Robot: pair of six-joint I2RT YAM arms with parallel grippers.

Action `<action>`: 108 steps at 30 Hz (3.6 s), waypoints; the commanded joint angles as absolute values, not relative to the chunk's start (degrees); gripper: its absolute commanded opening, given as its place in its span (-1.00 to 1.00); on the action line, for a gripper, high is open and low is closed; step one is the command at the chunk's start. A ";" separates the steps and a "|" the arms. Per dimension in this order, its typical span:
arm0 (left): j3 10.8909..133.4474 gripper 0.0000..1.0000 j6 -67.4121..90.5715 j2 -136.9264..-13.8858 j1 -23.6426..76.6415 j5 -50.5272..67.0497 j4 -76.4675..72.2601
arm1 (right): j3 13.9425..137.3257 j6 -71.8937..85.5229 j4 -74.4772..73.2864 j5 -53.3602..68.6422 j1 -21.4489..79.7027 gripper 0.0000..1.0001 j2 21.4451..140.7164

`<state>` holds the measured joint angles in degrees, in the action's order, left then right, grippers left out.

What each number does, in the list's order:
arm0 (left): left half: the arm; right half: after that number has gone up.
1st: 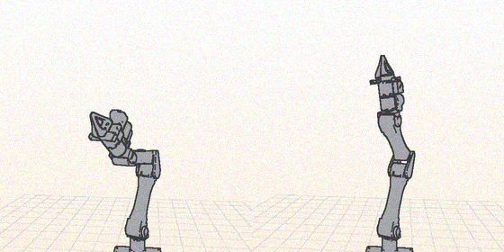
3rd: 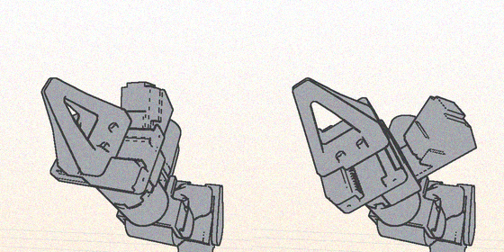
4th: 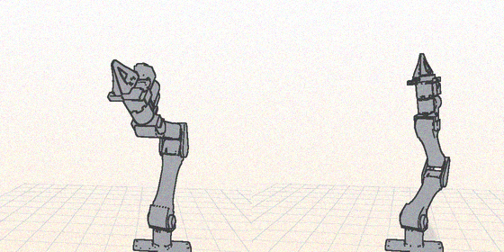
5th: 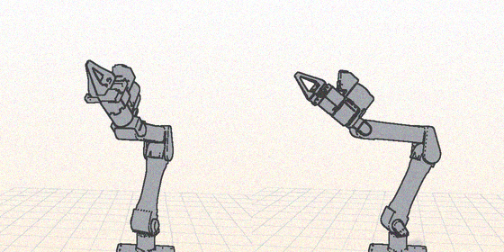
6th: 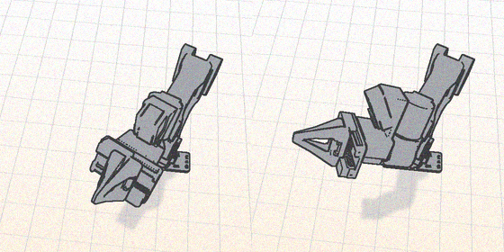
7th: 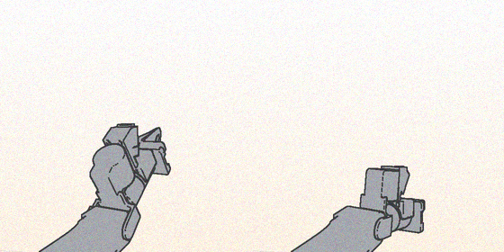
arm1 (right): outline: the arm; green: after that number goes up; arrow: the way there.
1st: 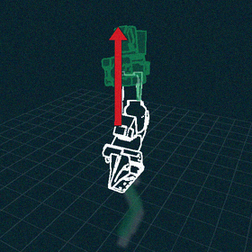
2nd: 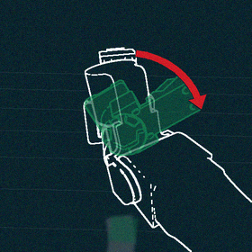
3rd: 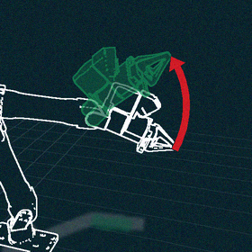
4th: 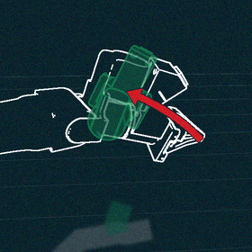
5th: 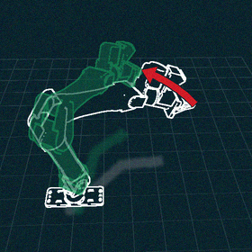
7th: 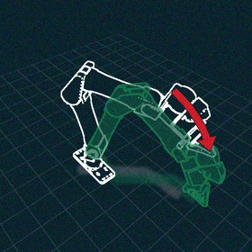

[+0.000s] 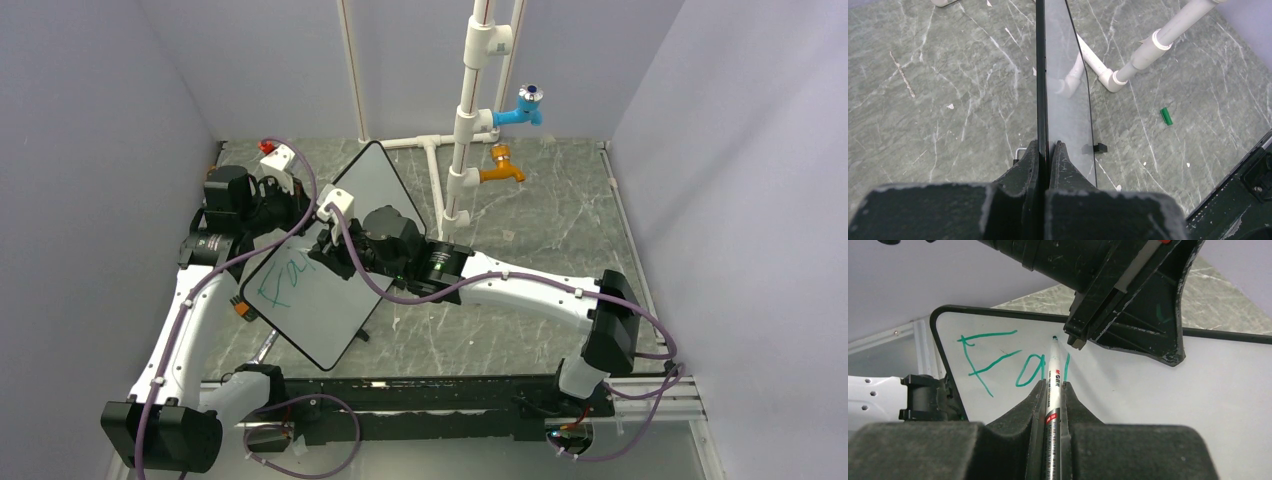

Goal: Write a sentence on the whiteboard

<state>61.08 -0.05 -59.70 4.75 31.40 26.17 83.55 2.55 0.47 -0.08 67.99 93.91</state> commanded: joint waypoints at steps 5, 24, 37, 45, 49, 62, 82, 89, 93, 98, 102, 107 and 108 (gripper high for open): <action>57.92 -1.00 -8.02 -60.38 5.45 26.46 30.27 | 86.08 1.91 2.74 0.68 67.09 -1.00 95.37; 58.07 -1.00 -8.09 -60.38 5.45 26.54 30.27 | 83.65 2.64 2.03 -1.44 65.03 -1.00 94.48; 57.95 -1.00 -8.10 -60.03 5.45 26.46 30.25 | 78.97 3.56 2.02 -2.27 65.02 -1.00 87.04; 58.04 -1.00 -8.14 -59.94 5.45 26.75 30.27 | 77.52 4.12 1.81 -2.30 65.03 -1.00 87.27; 58.00 -1.00 -8.04 -59.91 5.45 26.72 30.23 | 78.06 4.17 2.00 -1.86 65.06 -1.00 88.14; 58.06 -1.00 -8.02 -59.93 5.41 27.08 30.10 | 79.44 4.64 2.51 -0.52 65.09 -1.00 90.64; 58.05 -1.00 -7.92 -60.41 5.45 27.25 30.21 | 78.48 4.91 3.70 -1.30 63.66 -1.00 92.10; 58.11 -1.00 -7.95 -60.56 5.45 27.34 30.23 | 78.90 5.10 3.80 -1.61 62.54 -1.00 92.52; 58.18 -1.00 -7.96 -60.64 5.45 27.41 30.17 | 79.41 4.81 3.52 -2.17 62.13 -1.00 92.89; 58.11 -1.00 -7.92 -60.73 5.45 27.42 30.19 | 78.81 5.28 3.74 -2.56 62.05 -1.00 92.32; 58.22 -1.00 -7.91 -60.82 5.45 27.51 30.18 | 77.87 5.92 4.14 -2.70 62.13 -1.00 90.74; 58.26 -1.00 -7.96 -60.65 5.45 27.49 30.23 | 76.90 6.67 5.64 -2.16 62.15 -1.00 88.41; 58.24 -1.00 -7.92 -60.71 5.45 27.55 30.19 | 76.97 6.76 5.85 -1.84 62.16 -1.00 88.04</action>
